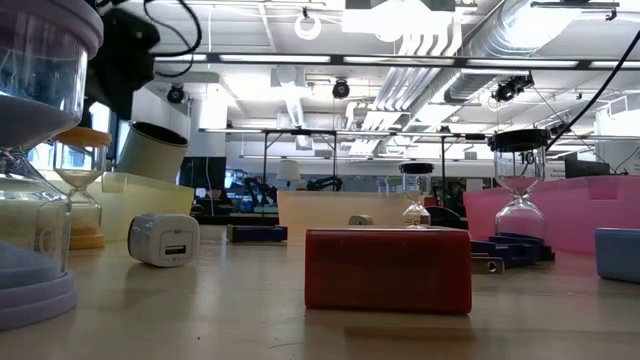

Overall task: Pick & Place Office items
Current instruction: Put the blue hourglass in the orange bin

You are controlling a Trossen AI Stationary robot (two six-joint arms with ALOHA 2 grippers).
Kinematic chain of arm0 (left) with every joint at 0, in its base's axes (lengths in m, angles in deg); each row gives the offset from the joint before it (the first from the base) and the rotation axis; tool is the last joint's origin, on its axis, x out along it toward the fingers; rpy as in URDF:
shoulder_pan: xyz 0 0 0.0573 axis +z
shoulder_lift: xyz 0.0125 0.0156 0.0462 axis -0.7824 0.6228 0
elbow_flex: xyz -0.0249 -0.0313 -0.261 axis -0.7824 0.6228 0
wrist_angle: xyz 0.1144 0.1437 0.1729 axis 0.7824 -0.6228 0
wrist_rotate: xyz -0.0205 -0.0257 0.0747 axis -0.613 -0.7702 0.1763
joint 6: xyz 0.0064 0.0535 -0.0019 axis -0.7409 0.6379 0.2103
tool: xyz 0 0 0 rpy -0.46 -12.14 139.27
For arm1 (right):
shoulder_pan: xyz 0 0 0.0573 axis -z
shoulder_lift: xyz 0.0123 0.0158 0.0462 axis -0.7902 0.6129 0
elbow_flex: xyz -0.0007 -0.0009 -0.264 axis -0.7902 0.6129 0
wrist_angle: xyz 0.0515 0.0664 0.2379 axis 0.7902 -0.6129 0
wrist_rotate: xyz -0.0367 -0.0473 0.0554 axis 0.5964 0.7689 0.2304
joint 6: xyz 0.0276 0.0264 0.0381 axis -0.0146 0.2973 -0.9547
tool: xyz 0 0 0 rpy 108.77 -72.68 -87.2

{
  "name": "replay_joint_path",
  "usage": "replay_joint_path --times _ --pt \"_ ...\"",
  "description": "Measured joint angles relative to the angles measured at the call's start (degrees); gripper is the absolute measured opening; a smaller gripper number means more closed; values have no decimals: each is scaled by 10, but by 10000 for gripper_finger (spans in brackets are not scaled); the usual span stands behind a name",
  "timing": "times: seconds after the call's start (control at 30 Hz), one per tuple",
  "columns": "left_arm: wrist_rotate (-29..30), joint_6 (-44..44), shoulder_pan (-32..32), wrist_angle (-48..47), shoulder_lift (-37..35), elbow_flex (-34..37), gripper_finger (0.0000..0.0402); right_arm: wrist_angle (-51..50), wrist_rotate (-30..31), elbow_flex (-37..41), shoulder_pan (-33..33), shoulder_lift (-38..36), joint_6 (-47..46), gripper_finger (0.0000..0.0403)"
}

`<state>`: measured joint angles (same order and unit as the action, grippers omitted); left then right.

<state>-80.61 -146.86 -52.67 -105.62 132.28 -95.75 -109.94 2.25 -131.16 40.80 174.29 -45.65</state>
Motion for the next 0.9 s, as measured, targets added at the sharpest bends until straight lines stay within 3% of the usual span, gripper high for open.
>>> replay_joint_path --times 0.27,0.73,0.9 --pt "-145 33 -2 43 -2 0 317 -2 -1 0 -1 0 0 293" --pt "-196 -2 20 46 -8 0 317 -2 -24 0 0 0 -2 293" --pt "-194 0 31 98 -15 0 317 -4 -36 0 -1 0 -2 293"
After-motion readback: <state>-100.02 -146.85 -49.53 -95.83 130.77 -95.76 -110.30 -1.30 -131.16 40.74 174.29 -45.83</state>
